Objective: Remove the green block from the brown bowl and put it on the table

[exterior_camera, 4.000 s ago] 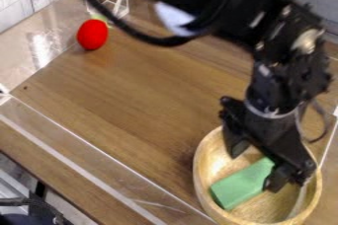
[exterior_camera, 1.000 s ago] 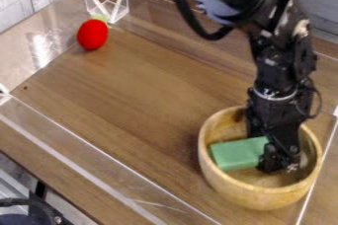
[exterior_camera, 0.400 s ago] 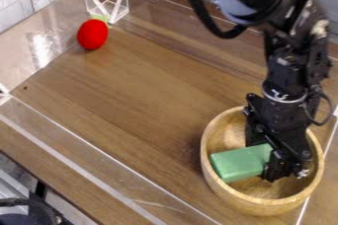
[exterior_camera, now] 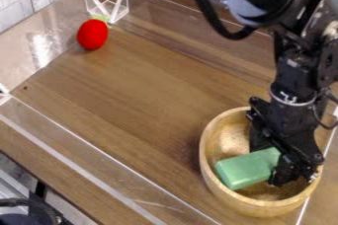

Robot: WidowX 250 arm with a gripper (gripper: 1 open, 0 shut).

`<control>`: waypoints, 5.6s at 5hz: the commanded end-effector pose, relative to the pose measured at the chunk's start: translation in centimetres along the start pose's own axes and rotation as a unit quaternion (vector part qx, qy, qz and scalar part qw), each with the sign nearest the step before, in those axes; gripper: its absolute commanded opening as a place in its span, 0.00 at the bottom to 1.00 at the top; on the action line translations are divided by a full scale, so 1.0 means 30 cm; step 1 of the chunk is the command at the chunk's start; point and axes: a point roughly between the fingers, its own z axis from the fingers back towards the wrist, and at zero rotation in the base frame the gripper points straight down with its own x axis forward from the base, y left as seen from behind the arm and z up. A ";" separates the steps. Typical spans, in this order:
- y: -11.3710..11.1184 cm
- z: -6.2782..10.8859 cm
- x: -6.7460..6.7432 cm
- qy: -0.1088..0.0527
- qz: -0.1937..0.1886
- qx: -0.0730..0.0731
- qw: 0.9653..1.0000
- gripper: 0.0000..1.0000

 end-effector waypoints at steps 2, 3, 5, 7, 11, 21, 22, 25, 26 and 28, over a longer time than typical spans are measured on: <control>0.006 0.050 0.031 -0.026 0.039 -0.001 0.999 0.00; -0.009 0.103 0.039 -0.021 0.059 0.005 0.998 0.00; 0.045 0.289 0.044 -0.038 0.114 0.037 0.992 0.00; 0.154 0.336 0.011 -0.048 0.152 0.063 0.985 0.00; 0.302 0.382 -0.138 -0.089 0.188 0.088 0.974 0.00; 0.140 0.371 -0.109 -0.148 0.169 0.122 0.967 0.00; 0.164 0.349 -0.110 -0.157 0.199 0.128 0.959 0.00; 0.325 0.318 -0.352 -0.148 0.269 0.135 0.942 0.00; 0.416 0.260 -0.417 -0.148 0.281 0.134 0.939 0.00; 0.497 0.188 -0.426 -0.142 0.281 0.122 0.941 0.00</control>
